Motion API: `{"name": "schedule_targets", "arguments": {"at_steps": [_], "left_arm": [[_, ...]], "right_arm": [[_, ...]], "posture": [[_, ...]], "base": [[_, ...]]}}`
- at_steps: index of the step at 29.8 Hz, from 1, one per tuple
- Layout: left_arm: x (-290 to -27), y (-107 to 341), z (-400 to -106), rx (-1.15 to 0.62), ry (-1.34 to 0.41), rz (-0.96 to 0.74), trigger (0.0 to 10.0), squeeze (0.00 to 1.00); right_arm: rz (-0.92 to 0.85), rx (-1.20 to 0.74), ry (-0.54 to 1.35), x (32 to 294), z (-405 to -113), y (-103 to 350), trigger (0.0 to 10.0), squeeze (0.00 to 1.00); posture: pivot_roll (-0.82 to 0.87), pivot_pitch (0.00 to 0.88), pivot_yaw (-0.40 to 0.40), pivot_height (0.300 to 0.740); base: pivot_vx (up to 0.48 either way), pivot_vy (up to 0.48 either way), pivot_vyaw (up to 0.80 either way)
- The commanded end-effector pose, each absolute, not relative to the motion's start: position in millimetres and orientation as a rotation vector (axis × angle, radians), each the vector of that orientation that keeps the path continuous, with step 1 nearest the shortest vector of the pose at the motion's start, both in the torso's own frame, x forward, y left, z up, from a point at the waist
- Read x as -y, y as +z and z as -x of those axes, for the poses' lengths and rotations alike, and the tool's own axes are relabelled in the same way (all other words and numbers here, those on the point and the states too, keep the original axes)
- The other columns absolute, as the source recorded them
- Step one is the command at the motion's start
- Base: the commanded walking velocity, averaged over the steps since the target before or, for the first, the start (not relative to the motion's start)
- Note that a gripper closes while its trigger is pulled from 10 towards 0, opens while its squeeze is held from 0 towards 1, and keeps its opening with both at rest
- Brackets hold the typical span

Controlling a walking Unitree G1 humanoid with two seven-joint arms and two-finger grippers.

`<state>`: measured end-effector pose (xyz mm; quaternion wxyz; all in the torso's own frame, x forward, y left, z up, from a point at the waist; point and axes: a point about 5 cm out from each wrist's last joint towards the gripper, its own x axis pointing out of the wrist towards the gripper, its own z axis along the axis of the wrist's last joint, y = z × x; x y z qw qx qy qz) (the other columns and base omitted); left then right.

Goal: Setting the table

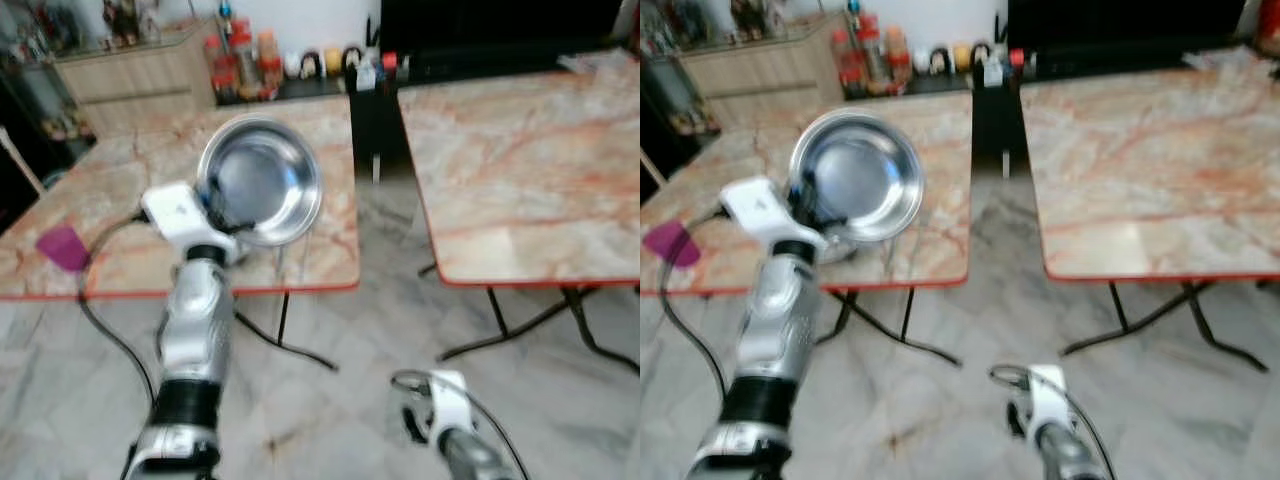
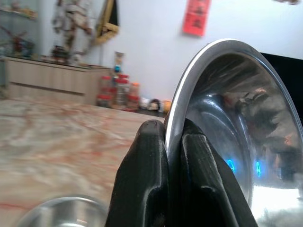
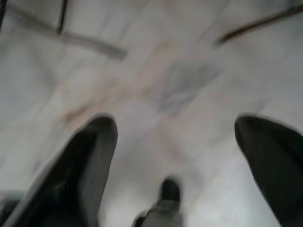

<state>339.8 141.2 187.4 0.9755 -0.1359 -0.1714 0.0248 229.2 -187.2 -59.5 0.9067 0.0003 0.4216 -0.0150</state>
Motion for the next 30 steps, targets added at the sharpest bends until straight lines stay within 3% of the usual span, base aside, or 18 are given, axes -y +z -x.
{"name": "schedule_targets", "arguments": {"at_steps": [1,6,16,30], "left_arm": [[-151.7,188.9,-338.8,0.348,0.085,0.256,10.0,0.00],[-156.2,185.7,-341.8,0.323,0.099,0.258,10.0,0.00],[-153.6,183.5,-345.0,0.293,0.090,0.265,10.0,0.00],[-152.4,185.4,-347.8,0.293,0.089,0.267,10.0,0.00]], "right_arm": [[-0.005,-0.873,-0.001,176.6,-230.0,-60.2,10.0,0.00],[-0.013,-0.873,-0.012,177.9,-229.5,-60.4,10.0,0.00],[-0.013,-0.874,-0.016,179.1,-230.2,-59.9,10.0,0.00],[-0.005,-0.875,-0.012,180.8,-231.0,-59.3,10.0,0.00]], "posture": [[-0.04,0.002,0.100,0.740],[-0.06,0.003,0.101,0.740],[-0.06,0.002,0.099,0.740],[-0.07,0.000,0.098,0.740]], "base": [[0.000,-0.368,0.00],[0.100,-0.346,0.00],[0.375,-0.279,0.00],[0.449,0.000,0.00]]}}
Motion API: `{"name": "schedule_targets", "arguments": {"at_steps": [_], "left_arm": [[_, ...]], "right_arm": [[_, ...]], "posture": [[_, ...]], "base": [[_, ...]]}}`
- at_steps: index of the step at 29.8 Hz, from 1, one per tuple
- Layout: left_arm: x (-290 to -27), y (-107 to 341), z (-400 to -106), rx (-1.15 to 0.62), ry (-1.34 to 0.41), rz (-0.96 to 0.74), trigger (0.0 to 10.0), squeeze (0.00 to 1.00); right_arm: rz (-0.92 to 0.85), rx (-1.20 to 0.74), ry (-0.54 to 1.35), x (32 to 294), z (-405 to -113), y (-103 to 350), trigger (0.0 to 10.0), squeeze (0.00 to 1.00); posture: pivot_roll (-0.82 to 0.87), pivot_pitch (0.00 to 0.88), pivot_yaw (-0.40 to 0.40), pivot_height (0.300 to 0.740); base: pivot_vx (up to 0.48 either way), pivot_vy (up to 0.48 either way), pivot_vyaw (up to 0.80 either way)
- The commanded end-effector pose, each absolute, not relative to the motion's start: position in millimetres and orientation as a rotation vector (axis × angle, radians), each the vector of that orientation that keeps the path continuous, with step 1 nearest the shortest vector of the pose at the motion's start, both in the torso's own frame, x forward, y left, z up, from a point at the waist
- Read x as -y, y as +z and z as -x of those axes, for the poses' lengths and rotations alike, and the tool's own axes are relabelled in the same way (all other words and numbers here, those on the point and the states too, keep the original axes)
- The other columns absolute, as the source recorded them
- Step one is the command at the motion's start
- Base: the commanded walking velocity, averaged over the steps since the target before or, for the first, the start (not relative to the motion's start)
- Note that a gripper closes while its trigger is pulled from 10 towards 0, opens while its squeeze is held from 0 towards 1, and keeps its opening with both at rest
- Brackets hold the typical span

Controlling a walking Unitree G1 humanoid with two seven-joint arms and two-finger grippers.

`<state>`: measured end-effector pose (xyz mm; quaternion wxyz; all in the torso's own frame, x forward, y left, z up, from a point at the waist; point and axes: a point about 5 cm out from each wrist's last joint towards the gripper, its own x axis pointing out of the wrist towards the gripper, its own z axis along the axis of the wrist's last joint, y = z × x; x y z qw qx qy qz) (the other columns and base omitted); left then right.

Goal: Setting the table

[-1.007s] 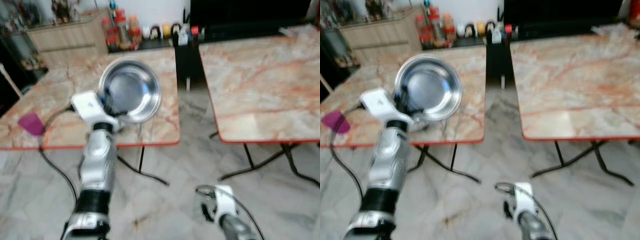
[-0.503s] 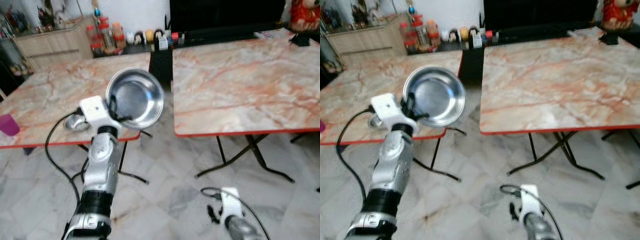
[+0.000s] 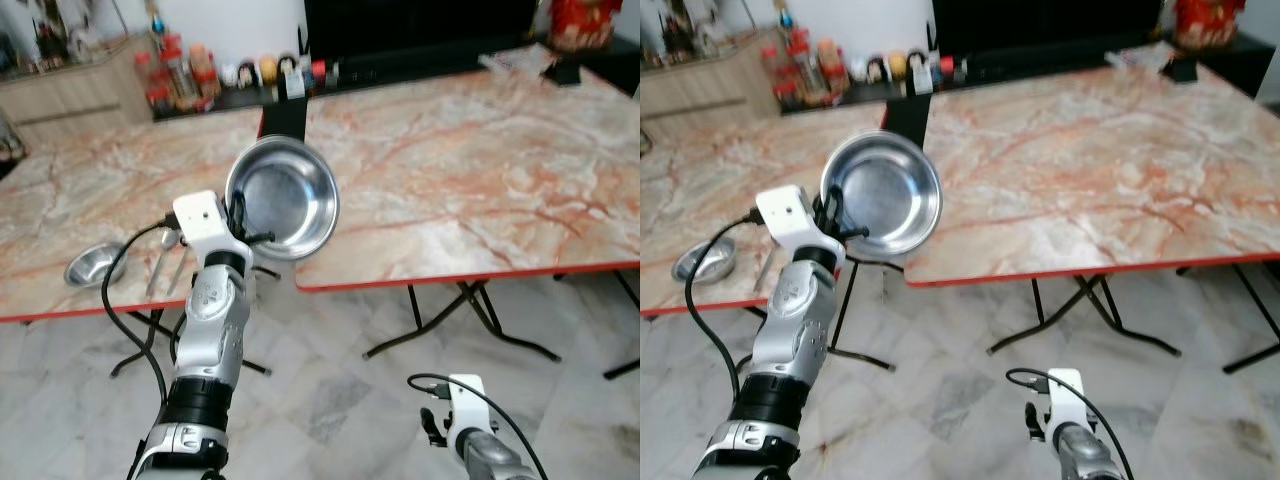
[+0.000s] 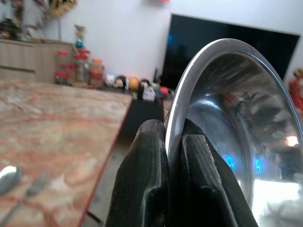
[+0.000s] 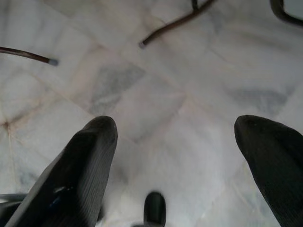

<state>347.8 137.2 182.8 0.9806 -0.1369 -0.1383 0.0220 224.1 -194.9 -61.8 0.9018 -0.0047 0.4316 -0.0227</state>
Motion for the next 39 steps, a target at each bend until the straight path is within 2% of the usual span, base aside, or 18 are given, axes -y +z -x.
{"name": "schedule_targets", "arguments": {"at_steps": [1,5,39], "left_arm": [[-152.4,185.4,-347.8,0.293,0.089,0.267,10.0,0.00],[-151.3,184.1,-346.4,0.292,0.087,0.270,10.0,0.00],[-144.1,183.0,-348.7,0.279,0.058,0.266,10.0,0.00]], "right_arm": [[-0.005,-0.875,-0.012,180.8,-231.0,-59.3,10.0,0.00],[-0.001,-0.877,-0.010,181.3,-231.7,-58.9,10.0,0.00],[0.004,-0.889,-0.008,182.4,-231.4,-59.1,10.0,0.00]], "posture": [[-0.07,0.000,0.098,0.740],[-0.06,0.000,0.093,0.740],[-0.08,0.000,0.092,0.740]], "base": [[0.458,0.000,0.00],[0.405,-0.206,0.00],[0.000,-0.475,0.00]]}}
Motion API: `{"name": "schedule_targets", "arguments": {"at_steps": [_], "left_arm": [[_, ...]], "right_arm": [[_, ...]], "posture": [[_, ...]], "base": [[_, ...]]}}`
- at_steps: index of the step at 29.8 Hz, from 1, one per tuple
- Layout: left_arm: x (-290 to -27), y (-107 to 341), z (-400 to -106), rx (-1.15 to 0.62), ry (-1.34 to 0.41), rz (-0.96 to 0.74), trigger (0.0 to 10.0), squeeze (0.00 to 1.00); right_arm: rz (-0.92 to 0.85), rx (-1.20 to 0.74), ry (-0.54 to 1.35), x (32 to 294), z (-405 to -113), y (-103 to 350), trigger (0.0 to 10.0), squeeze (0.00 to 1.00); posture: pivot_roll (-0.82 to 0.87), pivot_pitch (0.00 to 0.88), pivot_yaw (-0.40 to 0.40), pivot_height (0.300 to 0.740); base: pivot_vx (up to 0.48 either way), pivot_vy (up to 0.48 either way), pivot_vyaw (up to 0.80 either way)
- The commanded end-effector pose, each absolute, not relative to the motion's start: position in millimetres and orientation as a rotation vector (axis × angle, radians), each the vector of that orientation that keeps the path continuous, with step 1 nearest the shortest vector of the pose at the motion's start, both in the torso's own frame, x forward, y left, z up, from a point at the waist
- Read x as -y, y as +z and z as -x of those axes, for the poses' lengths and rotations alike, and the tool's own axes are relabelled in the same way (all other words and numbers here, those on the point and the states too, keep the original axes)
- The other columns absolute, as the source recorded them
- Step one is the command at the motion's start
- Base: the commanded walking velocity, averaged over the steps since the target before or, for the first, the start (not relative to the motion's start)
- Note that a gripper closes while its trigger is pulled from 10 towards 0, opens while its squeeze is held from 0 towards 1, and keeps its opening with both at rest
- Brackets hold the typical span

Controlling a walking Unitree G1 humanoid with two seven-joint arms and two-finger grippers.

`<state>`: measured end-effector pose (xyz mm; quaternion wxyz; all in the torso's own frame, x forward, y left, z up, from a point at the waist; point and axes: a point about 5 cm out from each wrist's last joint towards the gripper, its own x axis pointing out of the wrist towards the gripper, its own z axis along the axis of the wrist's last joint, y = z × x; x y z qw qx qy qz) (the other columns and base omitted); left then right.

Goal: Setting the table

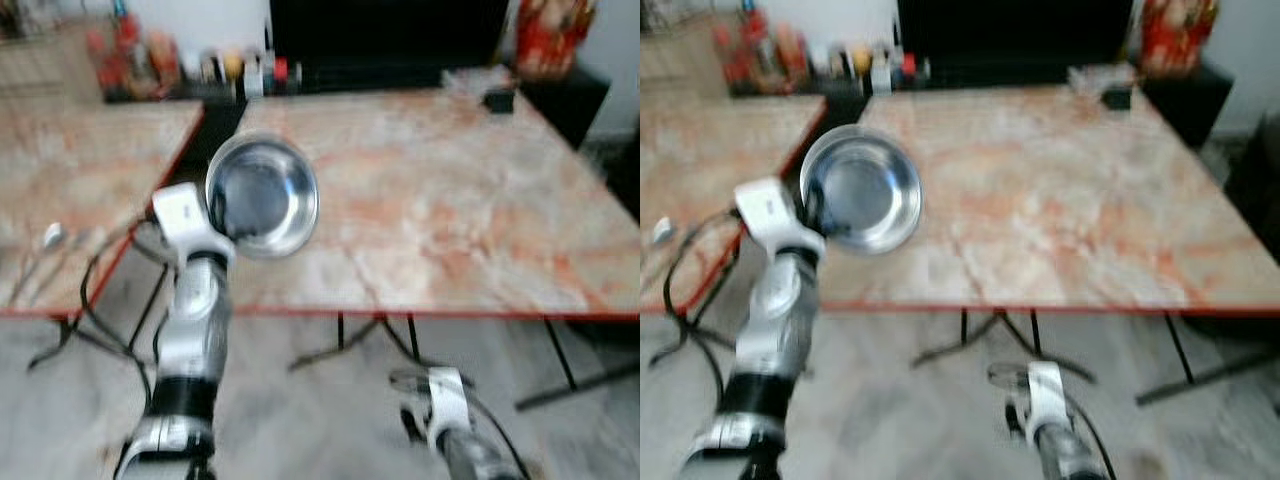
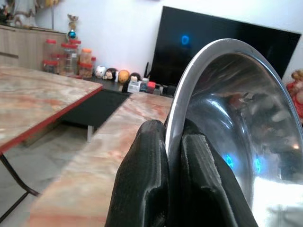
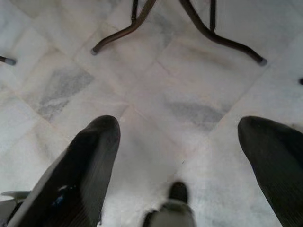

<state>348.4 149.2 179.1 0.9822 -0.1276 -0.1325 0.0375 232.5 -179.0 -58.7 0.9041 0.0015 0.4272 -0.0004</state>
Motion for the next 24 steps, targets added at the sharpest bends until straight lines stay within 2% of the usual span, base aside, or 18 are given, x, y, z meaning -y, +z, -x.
{"name": "schedule_targets", "arguments": {"at_steps": [1,10,16,21,24], "left_arm": [[-144,182,-349,0.276,0.056,0.267,10.0,0.00],[-140,179,-352,0.242,0.042,0.256,10.0,0.00],[-140,169,-357,0.154,0.048,0.233,10.0,0.00],[-142,172,-356,0.169,0.037,0.273,10.0,0.00],[-142,173,-356,0.180,0.044,0.290,10.0,0.00]], "right_arm": [[0.003,-0.889,-0.009,182,-231,-59,10.0,0.00],[-0.001,-0.890,-0.017,182,-230,-60,10.0,0.00],[0.004,-0.891,-0.015,183,-231,-59,10.0,0.00],[0.006,-0.886,-0.019,184,-232,-58,10.0,0.00],[0.008,-0.886,-0.021,184,-233,-58,10.0,0.00]], "posture": [[-0.08,0.000,0.092,0.740],[-0.08,0.000,0.097,0.740],[-0.08,0.000,0.089,0.740],[-0.08,0.000,0.085,0.740],[-0.09,0.000,0.085,0.740]], "base": [[0.000,-0.472,0.00],[0.000,-0.455,0.00],[0.000,0.000,0.00],[0.000,0.000,0.00],[0.300,0.000,0.00]]}}
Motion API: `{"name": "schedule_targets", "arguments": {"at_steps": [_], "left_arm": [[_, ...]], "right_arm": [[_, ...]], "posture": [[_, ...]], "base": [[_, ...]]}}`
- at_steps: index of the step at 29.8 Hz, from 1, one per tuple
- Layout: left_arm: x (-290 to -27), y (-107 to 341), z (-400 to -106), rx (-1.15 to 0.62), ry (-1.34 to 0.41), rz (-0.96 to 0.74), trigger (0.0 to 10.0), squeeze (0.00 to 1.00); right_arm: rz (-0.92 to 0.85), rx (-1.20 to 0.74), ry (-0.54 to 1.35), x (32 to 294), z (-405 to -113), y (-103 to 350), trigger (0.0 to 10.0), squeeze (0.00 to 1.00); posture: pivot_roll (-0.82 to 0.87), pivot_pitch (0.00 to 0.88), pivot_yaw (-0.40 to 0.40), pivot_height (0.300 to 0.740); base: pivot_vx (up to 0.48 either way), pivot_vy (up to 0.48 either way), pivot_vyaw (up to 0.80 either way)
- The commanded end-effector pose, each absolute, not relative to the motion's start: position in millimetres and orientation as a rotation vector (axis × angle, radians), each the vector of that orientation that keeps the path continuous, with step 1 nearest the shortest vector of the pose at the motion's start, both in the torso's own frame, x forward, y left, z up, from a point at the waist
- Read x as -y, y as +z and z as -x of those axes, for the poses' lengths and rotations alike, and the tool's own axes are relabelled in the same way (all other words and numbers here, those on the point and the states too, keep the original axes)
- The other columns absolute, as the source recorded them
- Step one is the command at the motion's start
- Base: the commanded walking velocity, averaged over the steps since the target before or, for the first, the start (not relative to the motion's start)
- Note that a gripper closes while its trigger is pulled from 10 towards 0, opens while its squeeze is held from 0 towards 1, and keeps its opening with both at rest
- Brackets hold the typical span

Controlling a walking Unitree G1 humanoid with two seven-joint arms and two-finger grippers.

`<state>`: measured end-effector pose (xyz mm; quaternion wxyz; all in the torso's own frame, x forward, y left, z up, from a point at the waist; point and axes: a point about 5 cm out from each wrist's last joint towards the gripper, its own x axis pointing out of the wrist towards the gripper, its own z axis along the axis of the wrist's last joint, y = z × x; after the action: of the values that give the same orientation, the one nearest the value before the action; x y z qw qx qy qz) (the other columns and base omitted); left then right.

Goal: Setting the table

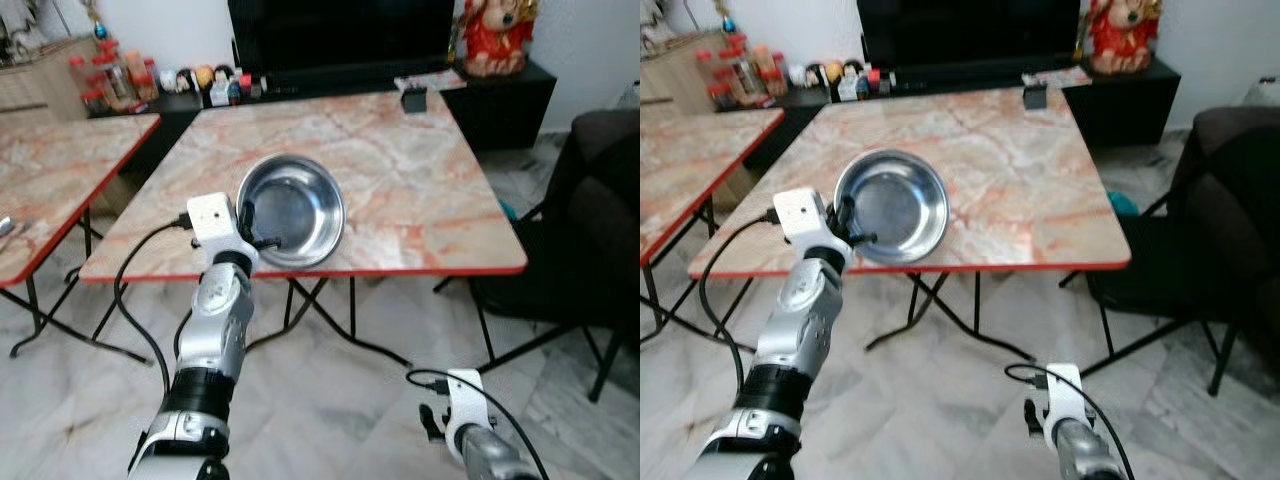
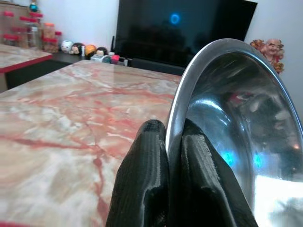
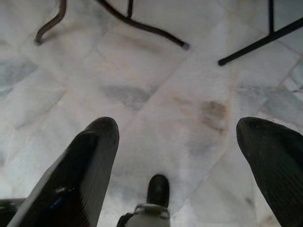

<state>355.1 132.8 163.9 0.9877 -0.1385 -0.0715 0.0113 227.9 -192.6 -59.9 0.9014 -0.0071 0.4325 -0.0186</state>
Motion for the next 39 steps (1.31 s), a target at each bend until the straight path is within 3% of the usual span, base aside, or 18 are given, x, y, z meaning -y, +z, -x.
{"name": "schedule_targets", "arguments": {"at_steps": [1,31,39], "left_arm": [[-142,173,-357,0.179,0.044,0.289,10.0,0.00],[-147,175,-362,0.164,0.056,0.305,10.0,0.00],[-145,164,-364,0.069,0.051,0.419,10.0,0.00]], "right_arm": [[0.008,-0.886,-0.021,184,-233,-58,10.0,0.00],[-0.001,-0.875,-0.028,185,-237,-55,10.0,0.00],[-0.002,-0.875,-0.027,185,-238,-55,10.0,0.00]], "posture": [[-0.09,0.000,0.085,0.740],[-0.08,0.000,0.074,0.740],[-0.08,0.000,0.072,0.740]], "base": [[0.300,0.000,0.00],[0.475,0.000,0.00],[0.037,0.000,0.00]]}}
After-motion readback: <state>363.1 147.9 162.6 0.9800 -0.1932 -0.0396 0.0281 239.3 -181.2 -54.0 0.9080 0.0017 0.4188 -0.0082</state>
